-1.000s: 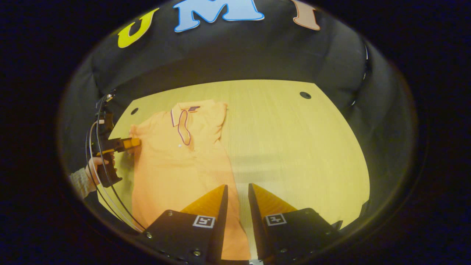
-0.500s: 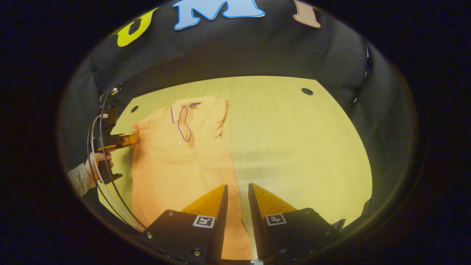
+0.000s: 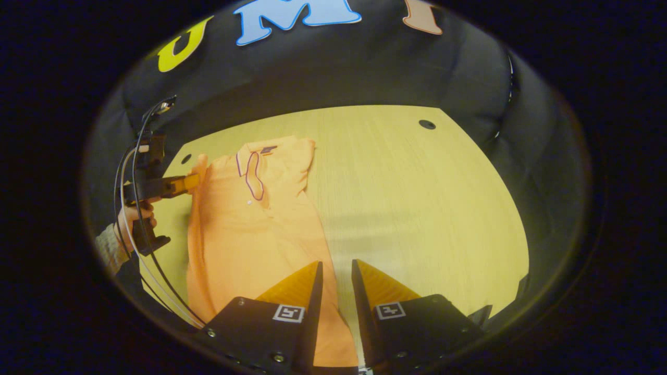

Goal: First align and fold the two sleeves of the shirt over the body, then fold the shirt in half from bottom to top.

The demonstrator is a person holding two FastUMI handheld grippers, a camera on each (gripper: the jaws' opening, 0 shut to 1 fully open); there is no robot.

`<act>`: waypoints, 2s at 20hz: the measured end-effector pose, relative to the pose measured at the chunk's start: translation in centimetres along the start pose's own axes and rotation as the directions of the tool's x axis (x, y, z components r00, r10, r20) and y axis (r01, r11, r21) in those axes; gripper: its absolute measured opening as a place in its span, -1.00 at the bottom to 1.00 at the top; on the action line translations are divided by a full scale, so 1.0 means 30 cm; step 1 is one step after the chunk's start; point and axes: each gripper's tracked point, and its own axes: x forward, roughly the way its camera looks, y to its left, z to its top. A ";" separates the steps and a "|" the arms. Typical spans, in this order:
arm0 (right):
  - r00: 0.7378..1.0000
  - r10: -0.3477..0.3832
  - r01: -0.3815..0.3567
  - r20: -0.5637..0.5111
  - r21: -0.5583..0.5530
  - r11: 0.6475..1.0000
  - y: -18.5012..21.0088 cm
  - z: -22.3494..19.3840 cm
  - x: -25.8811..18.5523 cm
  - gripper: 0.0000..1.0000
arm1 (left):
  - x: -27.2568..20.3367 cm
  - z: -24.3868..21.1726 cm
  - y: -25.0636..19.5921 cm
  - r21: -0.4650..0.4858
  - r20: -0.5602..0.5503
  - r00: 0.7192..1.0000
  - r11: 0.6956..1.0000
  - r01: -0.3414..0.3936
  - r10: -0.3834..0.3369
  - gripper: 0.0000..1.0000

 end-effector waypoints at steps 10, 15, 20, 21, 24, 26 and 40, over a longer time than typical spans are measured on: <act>0.999 -0.034 0.034 0.007 0.038 0.999 -0.058 -0.036 -0.034 -0.30 | -0.013 0.002 -0.294 0.053 -0.005 0.991 0.990 0.131 -0.131 -0.64; 0.999 -0.048 0.047 0.012 0.066 0.997 -0.089 -0.053 -0.047 -0.30 | -0.006 -0.022 -0.343 0.050 -0.023 0.990 0.988 0.143 -0.142 -0.61; 0.999 -0.040 0.039 0.007 0.075 0.996 -0.089 -0.073 -0.048 -0.30 | -0.039 -0.036 -0.371 0.033 -0.040 0.980 0.980 0.195 -0.194 0.24; 0.999 -0.037 0.036 0.007 0.073 0.997 -0.088 -0.073 -0.048 -0.30 | -0.047 -0.041 -0.367 0.035 -0.039 0.980 0.980 0.195 -0.194 0.79; 1.000 -0.021 0.021 0.009 0.064 0.998 -0.074 -0.076 -0.045 -0.29 | -0.079 -0.061 -0.358 0.033 -0.044 0.980 0.980 0.197 -0.196 0.82; 1.000 -0.011 0.010 0.007 0.055 0.998 -0.062 -0.084 -0.042 -0.29 | -0.114 -0.079 -0.349 0.028 -0.045 0.980 0.980 0.196 -0.195 0.82; 0.988 0.113 -0.118 -0.105 -0.038 0.992 0.058 -0.280 -0.006 0.31 | -0.466 -0.471 -0.186 -0.055 -0.151 0.981 0.992 0.116 -0.123 0.83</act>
